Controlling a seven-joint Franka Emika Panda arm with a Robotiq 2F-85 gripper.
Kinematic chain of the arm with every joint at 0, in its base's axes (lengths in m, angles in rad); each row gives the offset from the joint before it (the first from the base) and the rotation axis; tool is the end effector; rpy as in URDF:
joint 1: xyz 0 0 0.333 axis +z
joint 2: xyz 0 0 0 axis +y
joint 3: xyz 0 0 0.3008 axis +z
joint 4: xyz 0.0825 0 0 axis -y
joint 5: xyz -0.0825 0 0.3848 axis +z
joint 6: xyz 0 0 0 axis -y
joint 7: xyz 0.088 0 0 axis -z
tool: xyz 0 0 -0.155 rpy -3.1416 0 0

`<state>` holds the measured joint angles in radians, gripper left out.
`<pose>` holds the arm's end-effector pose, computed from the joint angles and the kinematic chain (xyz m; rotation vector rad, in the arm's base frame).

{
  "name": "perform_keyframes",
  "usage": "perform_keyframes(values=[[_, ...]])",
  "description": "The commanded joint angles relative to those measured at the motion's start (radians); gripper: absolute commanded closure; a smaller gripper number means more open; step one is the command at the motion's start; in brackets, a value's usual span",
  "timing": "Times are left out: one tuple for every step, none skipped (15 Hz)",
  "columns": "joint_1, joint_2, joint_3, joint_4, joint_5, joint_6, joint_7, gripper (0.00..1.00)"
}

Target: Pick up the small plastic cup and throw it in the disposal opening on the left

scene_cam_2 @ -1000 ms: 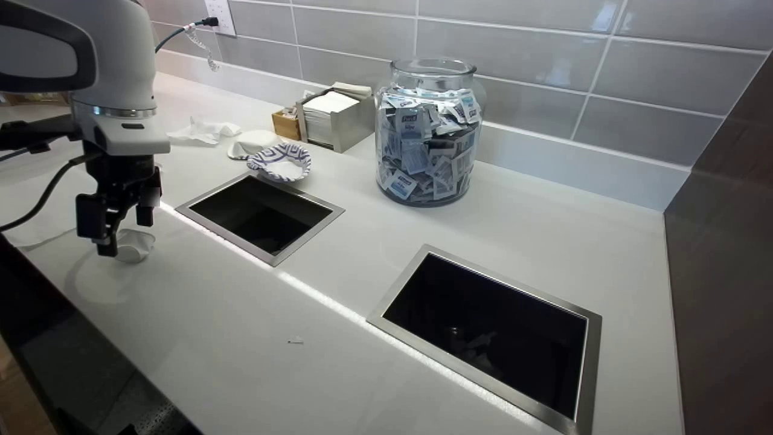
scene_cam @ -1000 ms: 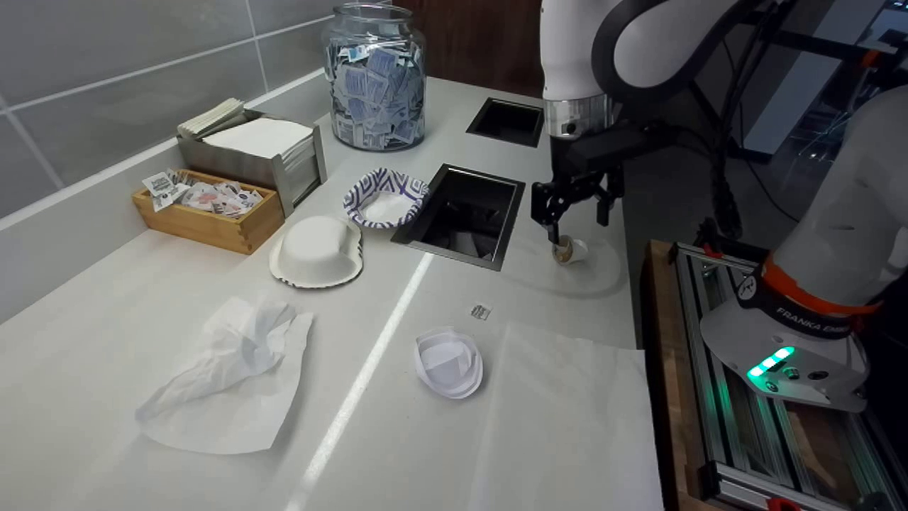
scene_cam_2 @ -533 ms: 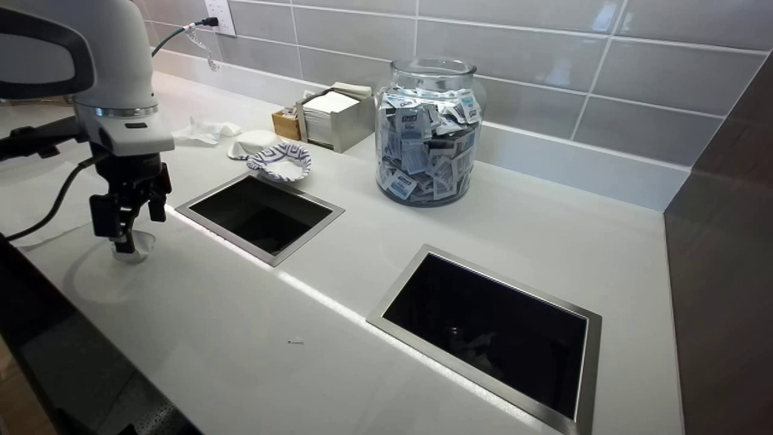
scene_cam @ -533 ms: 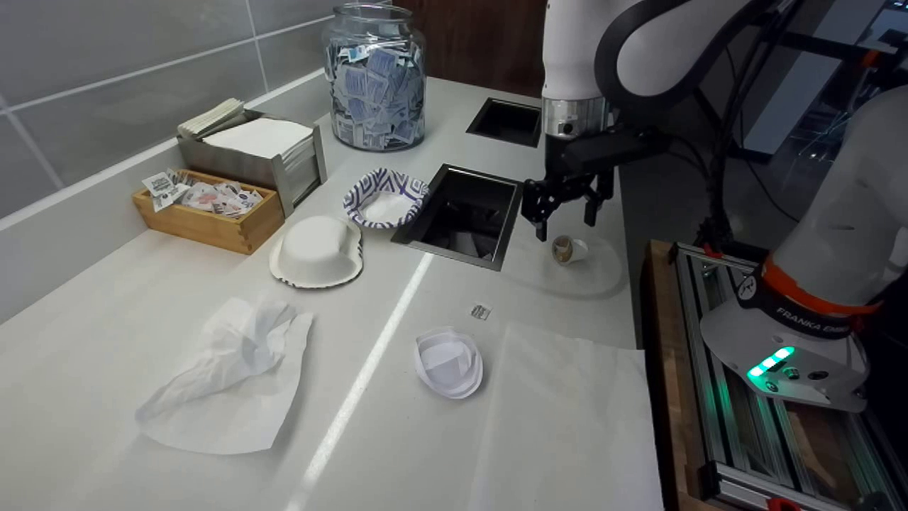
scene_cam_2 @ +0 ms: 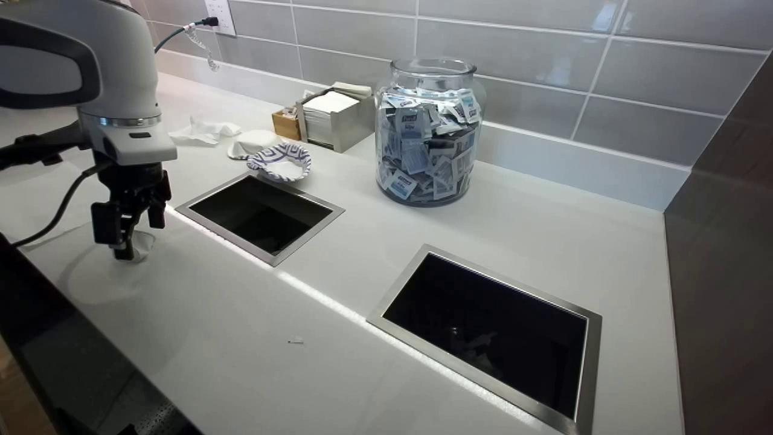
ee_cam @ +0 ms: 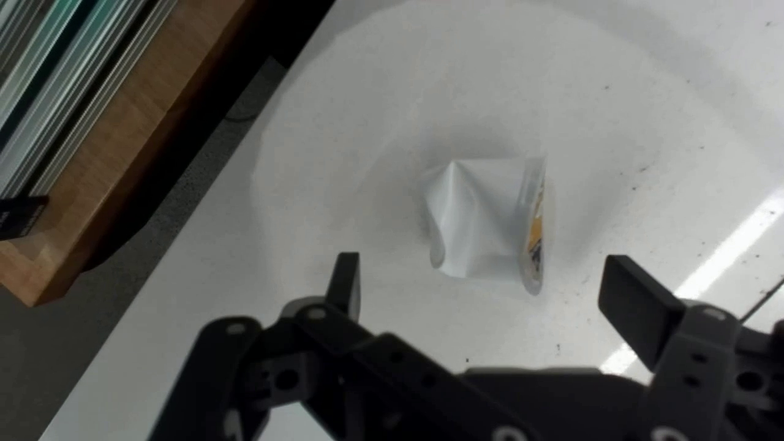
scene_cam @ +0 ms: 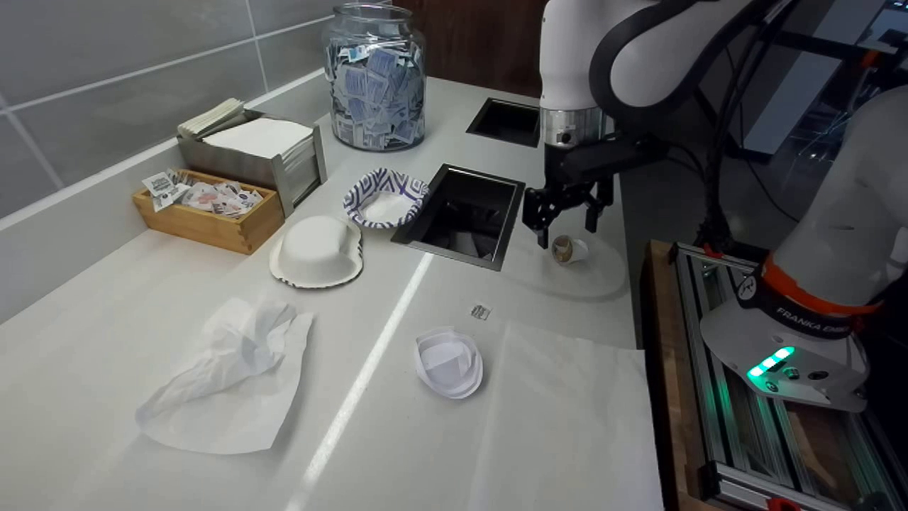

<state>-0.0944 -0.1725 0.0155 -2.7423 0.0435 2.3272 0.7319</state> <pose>0.3545 -0.0262 0.1930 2.7964 -1.2573 -0.3664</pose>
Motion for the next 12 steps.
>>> perform_keyframes(values=[[0.012, 0.026, -0.006, 0.002, 0.029, 0.003, -0.023, 0.00], [0.014, 0.031, -0.006, 0.002, 0.034, 0.003, -0.028, 0.00], [0.016, 0.035, -0.006, 0.002, 0.037, 0.002, -0.031, 0.00], [0.017, 0.039, -0.007, 0.002, 0.040, 0.002, -0.034, 0.00], [0.019, 0.043, -0.007, 0.002, 0.044, 0.002, -0.039, 0.00], [0.020, 0.046, -0.008, 0.002, 0.048, 0.003, -0.042, 0.00], [0.022, 0.049, -0.008, 0.000, 0.054, 0.007, -0.049, 0.00], [0.024, 0.054, -0.010, 0.000, 0.065, 0.009, -0.060, 0.00], [0.026, 0.058, -0.011, -0.001, 0.077, 0.011, -0.073, 0.00], [0.027, 0.062, -0.011, -0.001, 0.088, 0.012, -0.083, 0.00], [0.028, 0.066, -0.011, -0.001, 0.098, 0.011, -0.093, 0.00], [0.028, 0.069, -0.011, -0.001, 0.106, 0.011, -0.100, 0.00]])
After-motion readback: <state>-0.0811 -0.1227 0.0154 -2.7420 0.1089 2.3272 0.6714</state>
